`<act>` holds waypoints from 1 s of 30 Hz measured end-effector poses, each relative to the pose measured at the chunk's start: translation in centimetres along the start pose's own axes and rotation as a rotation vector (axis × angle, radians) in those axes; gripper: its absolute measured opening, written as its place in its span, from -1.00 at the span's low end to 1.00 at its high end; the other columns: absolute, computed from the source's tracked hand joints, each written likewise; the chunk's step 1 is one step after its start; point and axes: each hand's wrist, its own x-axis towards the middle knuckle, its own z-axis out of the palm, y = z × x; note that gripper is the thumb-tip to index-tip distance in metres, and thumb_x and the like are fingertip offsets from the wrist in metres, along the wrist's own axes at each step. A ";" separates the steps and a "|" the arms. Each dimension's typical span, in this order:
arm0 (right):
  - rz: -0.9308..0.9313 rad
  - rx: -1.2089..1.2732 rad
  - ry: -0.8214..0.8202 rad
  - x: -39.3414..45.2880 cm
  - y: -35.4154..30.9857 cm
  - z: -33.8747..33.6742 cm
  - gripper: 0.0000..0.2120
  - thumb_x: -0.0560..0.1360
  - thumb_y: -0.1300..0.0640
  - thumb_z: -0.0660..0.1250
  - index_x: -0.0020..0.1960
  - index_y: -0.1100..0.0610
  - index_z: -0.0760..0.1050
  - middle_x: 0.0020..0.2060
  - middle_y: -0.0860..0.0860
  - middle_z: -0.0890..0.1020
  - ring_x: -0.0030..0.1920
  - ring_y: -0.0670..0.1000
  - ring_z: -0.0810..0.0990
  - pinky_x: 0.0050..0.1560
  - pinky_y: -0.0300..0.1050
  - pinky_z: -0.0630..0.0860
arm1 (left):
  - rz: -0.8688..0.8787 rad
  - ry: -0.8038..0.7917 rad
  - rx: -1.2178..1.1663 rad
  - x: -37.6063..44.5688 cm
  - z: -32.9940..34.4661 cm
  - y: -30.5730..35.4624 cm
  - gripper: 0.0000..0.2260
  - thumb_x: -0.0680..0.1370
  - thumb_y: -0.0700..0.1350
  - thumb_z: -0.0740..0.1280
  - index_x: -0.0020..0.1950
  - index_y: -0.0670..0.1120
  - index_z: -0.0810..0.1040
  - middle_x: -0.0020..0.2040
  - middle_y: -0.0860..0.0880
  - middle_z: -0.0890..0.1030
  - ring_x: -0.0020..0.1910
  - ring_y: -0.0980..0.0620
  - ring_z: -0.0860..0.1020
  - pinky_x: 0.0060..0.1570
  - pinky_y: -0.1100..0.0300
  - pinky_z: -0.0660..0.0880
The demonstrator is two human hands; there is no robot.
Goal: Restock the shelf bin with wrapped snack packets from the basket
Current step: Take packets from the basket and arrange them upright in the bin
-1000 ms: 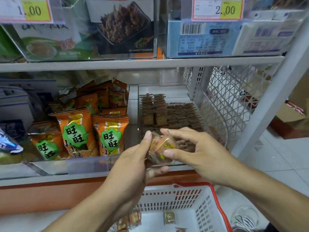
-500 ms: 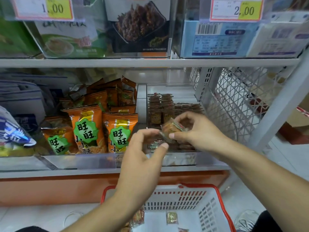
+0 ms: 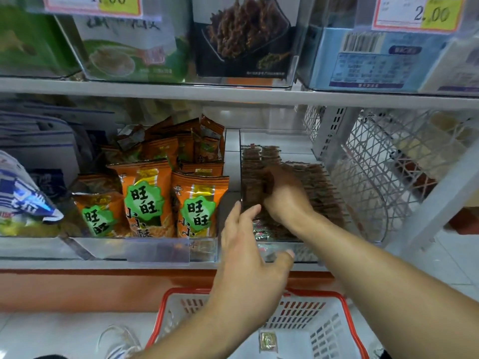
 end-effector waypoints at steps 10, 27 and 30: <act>0.007 -0.086 -0.058 -0.9 -0.9 -1.8 -0.60 0.48 0.24 0.36 0.31 0.07 0.50 0.13 0.12 0.66 0.14 0.17 0.62 0.03 -0.19 0.50 | 0.132 0.135 0.054 -1.2 -0.2 0.1 -0.52 0.54 -0.07 0.45 0.40 0.15 0.36 0.52 0.20 0.16 0.50 0.23 0.14 0.34 0.39 0.16; 0.345 -0.375 -1.184 -30.0 15.5 17.4 -0.46 0.59 0.10 0.30 0.51 0.22 0.25 0.32 0.20 0.50 0.29 0.19 0.53 0.19 -0.01 0.49 | -0.377 -1.016 0.949 -11.6 3.0 -26.6 -0.68 0.61 -0.18 0.31 0.37 -0.05 0.45 0.35 -0.11 0.49 0.31 -0.10 0.50 0.25 0.03 0.49; 0.532 -0.305 -1.123 -33.7 17.8 19.4 -0.51 0.61 0.09 0.23 0.44 0.29 0.22 0.26 0.23 0.52 0.24 0.21 0.56 0.12 0.00 0.50 | -0.371 -1.010 1.079 -10.9 4.2 -29.3 -0.61 0.56 -0.16 0.43 0.37 -0.09 0.48 0.33 -0.11 0.48 0.30 -0.12 0.50 0.21 0.03 0.50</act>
